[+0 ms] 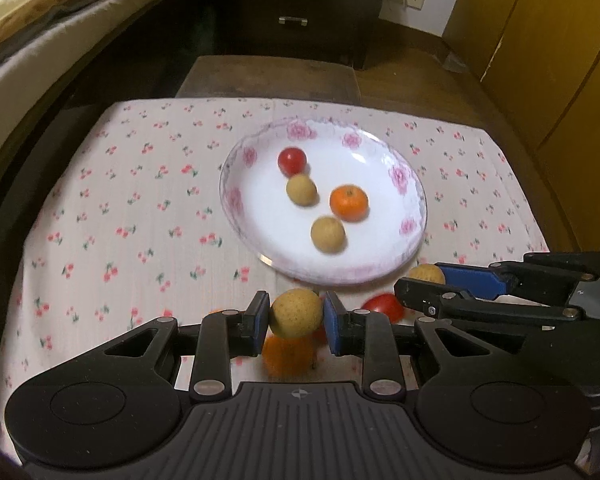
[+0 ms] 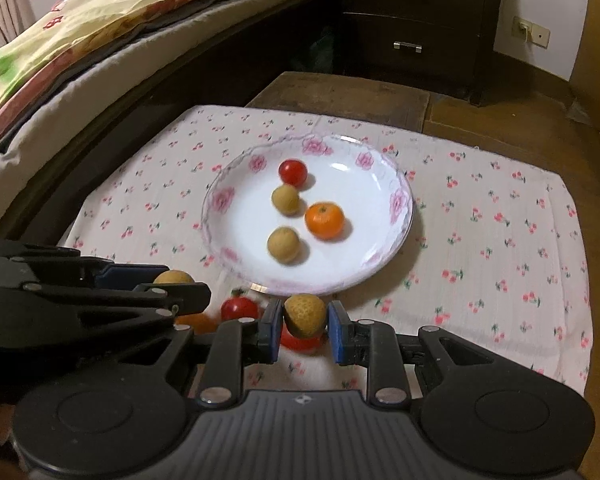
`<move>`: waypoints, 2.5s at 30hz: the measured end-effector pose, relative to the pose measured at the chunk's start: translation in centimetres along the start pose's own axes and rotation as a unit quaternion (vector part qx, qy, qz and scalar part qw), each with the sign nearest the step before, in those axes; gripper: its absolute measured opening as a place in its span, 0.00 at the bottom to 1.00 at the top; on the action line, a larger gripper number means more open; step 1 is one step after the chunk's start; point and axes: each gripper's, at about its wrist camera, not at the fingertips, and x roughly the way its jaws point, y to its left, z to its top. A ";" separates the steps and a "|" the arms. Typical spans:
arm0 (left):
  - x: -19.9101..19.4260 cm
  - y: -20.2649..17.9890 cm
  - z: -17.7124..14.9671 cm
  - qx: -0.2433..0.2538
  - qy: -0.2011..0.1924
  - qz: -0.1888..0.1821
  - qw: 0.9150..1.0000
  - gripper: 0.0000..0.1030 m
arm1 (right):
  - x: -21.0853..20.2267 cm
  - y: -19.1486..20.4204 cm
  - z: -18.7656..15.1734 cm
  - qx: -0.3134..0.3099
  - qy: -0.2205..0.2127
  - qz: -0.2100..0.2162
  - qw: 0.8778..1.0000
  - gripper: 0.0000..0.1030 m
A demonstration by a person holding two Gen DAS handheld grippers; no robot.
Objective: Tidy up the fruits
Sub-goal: 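Open the left tool over the plate while the right tool releases its brown fruit, then move both open tools back toward the tomatoes and tangerines beside the plate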
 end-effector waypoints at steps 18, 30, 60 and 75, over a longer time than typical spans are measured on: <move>4.0 0.6 3.8 -0.018 0.014 0.006 1.000 0.35 | 4.3 -2.6 3.3 0.043 0.016 0.019 0.999 0.26; 4.4 0.7 3.9 -0.025 0.014 0.005 1.000 0.37 | 4.7 -2.9 3.6 0.048 0.007 0.008 0.999 0.27; 0.4 1.7 1.1 -0.032 -0.011 -0.012 0.999 0.50 | 1.0 -0.9 1.3 0.033 -0.006 0.006 0.999 0.35; 0.3 3.0 -1.0 -0.052 0.005 0.001 0.999 0.52 | 0.4 0.0 -0.9 0.030 0.012 0.014 0.999 0.35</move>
